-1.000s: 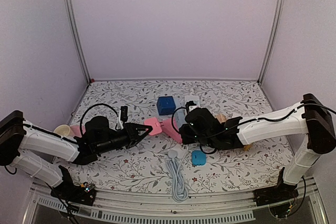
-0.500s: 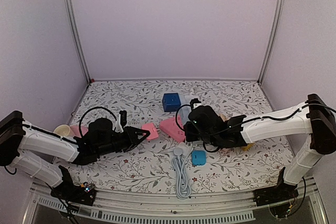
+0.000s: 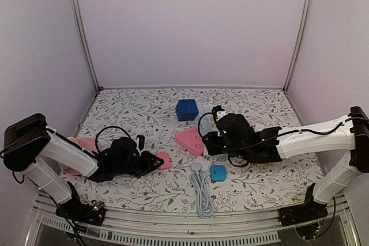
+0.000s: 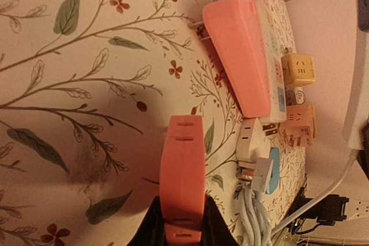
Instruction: Pull the plug off the socket
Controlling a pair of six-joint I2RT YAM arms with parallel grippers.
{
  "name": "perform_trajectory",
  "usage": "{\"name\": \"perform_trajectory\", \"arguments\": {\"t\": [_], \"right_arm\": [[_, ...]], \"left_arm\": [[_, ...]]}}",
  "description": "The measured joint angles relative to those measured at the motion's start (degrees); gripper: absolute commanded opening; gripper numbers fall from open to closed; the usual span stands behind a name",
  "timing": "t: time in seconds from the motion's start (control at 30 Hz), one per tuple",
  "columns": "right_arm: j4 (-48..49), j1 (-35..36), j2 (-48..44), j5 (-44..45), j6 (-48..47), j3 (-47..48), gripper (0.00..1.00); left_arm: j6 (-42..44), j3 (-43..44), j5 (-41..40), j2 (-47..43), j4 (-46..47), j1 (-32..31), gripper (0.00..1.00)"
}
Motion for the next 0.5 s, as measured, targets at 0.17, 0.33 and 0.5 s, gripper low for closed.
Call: {"name": "perform_trajectory", "arguments": {"t": [0.17, 0.33, 0.5], "right_arm": [[0.5, 0.0, -1.5, -0.6, -0.2, -0.8, 0.02], [1.5, 0.0, -1.8, -1.7, -0.8, -1.1, 0.02], [2.0, 0.0, -1.8, -2.6, -1.1, -1.1, 0.02]], "left_arm": [[0.0, 1.3, 1.0, 3.0, 1.3, 0.0, 0.1], [0.2, 2.2, 1.1, 4.2, 1.4, 0.1, 0.37], [0.2, 2.2, 0.8, 4.6, -0.2, 0.3, 0.55]]}}
